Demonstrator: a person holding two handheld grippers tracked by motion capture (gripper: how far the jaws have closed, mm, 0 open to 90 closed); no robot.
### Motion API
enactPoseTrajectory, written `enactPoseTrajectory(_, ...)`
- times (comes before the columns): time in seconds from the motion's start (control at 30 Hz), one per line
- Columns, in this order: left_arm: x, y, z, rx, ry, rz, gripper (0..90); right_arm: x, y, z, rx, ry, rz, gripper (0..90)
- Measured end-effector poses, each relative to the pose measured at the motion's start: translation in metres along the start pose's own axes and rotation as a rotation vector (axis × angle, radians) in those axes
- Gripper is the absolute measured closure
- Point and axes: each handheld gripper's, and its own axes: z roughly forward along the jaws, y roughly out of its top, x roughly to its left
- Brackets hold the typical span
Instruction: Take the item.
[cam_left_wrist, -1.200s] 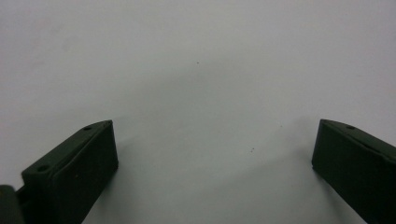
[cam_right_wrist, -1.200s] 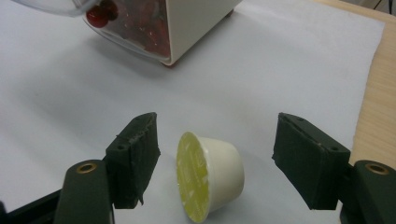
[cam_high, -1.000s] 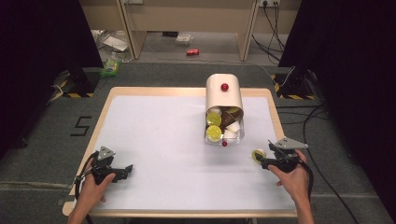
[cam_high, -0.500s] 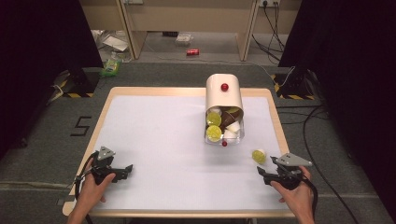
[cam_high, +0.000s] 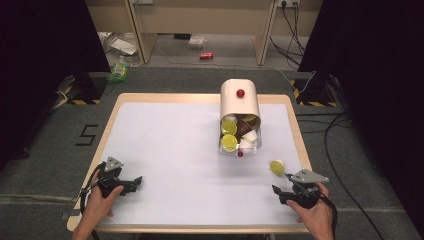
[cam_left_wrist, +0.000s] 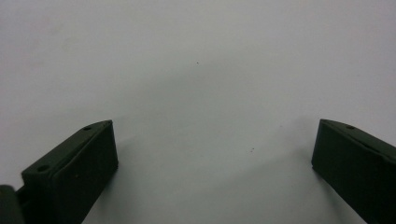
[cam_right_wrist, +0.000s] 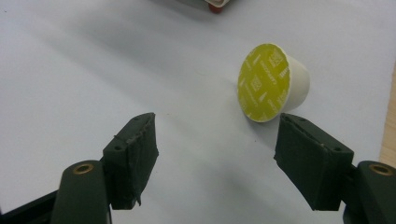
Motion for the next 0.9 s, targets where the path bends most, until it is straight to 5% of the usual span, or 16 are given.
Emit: enactPoseTrajectory(0.9,0.000,0.000,0.000,-0.001,0.000,0.001,0.0,0.015,-0.016,-0.002,0.064,0.007,-0.014,29.4)
